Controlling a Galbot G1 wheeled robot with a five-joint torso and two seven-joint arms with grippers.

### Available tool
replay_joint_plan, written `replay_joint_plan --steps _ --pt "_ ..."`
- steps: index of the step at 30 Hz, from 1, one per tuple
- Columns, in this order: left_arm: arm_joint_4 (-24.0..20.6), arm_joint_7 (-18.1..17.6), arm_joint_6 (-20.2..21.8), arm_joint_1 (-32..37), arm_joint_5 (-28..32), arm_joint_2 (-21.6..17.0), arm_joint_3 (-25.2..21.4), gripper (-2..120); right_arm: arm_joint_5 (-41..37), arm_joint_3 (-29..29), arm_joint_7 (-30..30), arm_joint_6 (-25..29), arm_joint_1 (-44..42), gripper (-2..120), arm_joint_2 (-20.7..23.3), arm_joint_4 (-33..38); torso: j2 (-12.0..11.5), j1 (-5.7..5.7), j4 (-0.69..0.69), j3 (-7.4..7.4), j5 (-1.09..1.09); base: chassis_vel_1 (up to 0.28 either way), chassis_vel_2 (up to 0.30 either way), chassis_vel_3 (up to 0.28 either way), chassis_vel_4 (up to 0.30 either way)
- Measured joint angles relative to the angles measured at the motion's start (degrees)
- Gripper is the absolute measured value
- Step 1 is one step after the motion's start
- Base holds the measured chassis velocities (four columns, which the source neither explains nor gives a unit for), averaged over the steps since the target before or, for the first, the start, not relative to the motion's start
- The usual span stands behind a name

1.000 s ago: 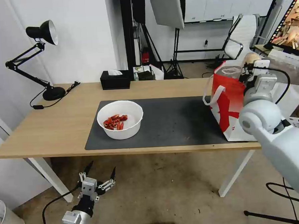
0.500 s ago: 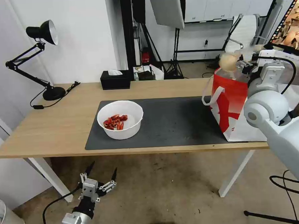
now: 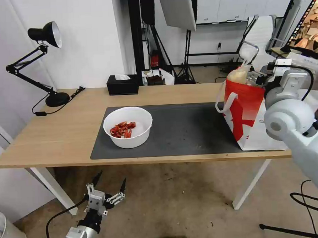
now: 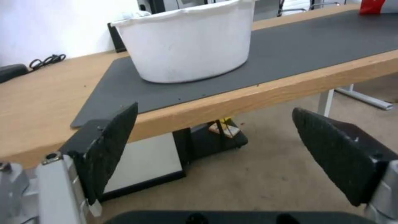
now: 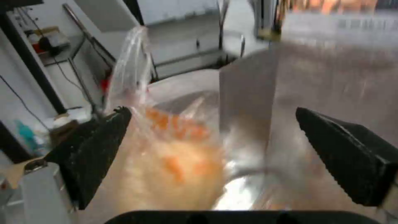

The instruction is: Pick up the trash from the table and place it into the takeout bag.

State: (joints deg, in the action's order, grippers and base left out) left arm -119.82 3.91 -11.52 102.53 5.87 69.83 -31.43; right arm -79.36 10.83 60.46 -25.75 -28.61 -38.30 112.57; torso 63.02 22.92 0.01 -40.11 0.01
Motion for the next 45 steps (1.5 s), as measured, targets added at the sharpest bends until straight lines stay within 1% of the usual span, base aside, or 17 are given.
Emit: replay_joint_plan --steps 1,3,8,16,19,22,23,26,28,29,30,31,35,36,38,42,45 --pt "0.0 0.0 0.0 0.0 0.0 0.0 0.0 100 0.0 0.0 0.0 0.0 0.0 100 0.0 0.0 0.0 0.0 0.0 0.0 0.0 0.0 0.0 0.0 0.0" --pt "-0.1 0.0 -0.1 0.3 -0.1 0.0 -0.1 100 -9.3 0.7 4.3 0.9 3.3 100 1.2 -0.9 0.0 0.01 0.01 0.0 -0.03 0.0 0.0 0.0 0.0" --pt "-0.2 0.1 -0.3 0.3 -0.2 0.1 -0.1 100 -12.4 1.2 4.7 -0.2 4.5 100 2.9 -2.1 0.0 0.0 -0.01 0.0 -0.01 0.0 0.0 0.0 0.0" --pt "-0.5 0.2 -0.4 0.3 -0.3 0.1 -0.1 100 -5.2 1.4 -1.4 -2.4 2.9 100 4.3 -1.8 0.0 0.01 -0.01 0.0 0.0 0.0 0.0 0.0 0.0" --pt "-0.7 0.2 -0.6 0.3 -0.2 0.1 -0.2 100 -4.1 1.5 -3.5 -0.5 2.3 100 4.3 -1.0 0.0 0.0 0.0 0.0 -0.01 0.0 0.0 0.0 0.0" --pt "-1.0 0.2 -1.1 0.3 -0.1 0.2 -0.4 100 0.6 3.1 -15.8 7.2 -2.4 100 4.3 1.4 0.0 0.01 -0.01 0.0 -0.01 0.0 0.0 0.0 0.0" --pt "-1.0 0.2 -1.1 0.3 -0.1 0.2 -0.4 100 0.6 3.1 -15.8 7.2 -2.4 100 4.3 1.4 0.0 0.01 -0.01 0.0 -0.01 0.0 0.0 0.0 0.0" --pt "-1.7 0.2 -2.4 1.1 -0.1 1.6 -1.3 100 13.7 4.9 -36.4 16.6 -12.3 100 2.9 4.9 0.0 0.0 -0.02 0.01 -0.04 0.0 0.0 0.0 0.0" --pt "-1.9 0.2 -2.7 1.5 -0.2 2.1 -1.7 100 15.5 5.0 -39.4 17.9 -13.9 100 2.4 5.3 0.0 0.0 -0.02 0.0 -0.02 0.0 0.0 0.0 0.0" --pt "-2.6 0.2 -3.7 2.5 -0.4 3.6 -2.8 100 20.4 5.1 -48.0 22.3 -19.0 100 0.7 6.5 0.0 0.0 0.01 0.0 0.02 0.0 0.0 0.0 0.0" --pt "-2.8 0.2 -4.1 2.8 -0.4 4.2 -3.3 100 23.0 5.5 -51.5 24.1 -22.2 100 -0.3 7.4 0.0 0.0 0.04 0.0 0.0 0.0 0.0 0.0 0.0" --pt "-2.8 0.2 -4.1 2.8 -0.4 4.2 -3.3 100 23.0 5.5 -51.5 24.1 -22.2 100 -0.3 7.4 0.0 0.0 0.04 0.0 0.0 0.0 0.0 0.0 0.0" --pt "-3.2 0.0 -4.6 2.5 -0.5 5.1 -3.6 100 36.0 11.7 -60.9 33.3 -41.4 100 -5.6 9.3 0.0 0.0 -0.02 0.01 -0.01 0.0 0.0 0.0 0.0" --pt "-3.2 0.0 -4.6 2.5 -0.5 5.1 -3.6 100 36.0 11.7 -60.9 33.3 -41.4 100 -5.6 9.3 0.0 0.0 -0.02 0.01 -0.01 0.0 0.0 0.0 0.0" --pt "-2.7 0.0 -4.8 2.2 -0.5 5.1 -3.4 100 42.1 15.3 -62.9 37.1 -49.7 100 -8.6 8.9 0.0 -0.01 -0.04 0.01 0.0 0.0 0.0 0.0 0.0" --pt "-1.8 0.0 -5.0 1.7 -0.5 5.1 -3.1 100 48.3 18.1 -62.5 40.1 -59.3 100 -12.9 8.1 0.0 -0.01 -0.02 0.01 -0.01 0.0 0.0 0.0 0.0" --pt "-1.3 -0.1 -5.0 1.2 -0.5 5.1 -2.8 100 52.8 18.5 -58.5 40.2 -64.5 100 -16.2 8.0 0.0 -0.02 -0.04 0.01 -0.02 0.0 0.0 0.0 0.0"
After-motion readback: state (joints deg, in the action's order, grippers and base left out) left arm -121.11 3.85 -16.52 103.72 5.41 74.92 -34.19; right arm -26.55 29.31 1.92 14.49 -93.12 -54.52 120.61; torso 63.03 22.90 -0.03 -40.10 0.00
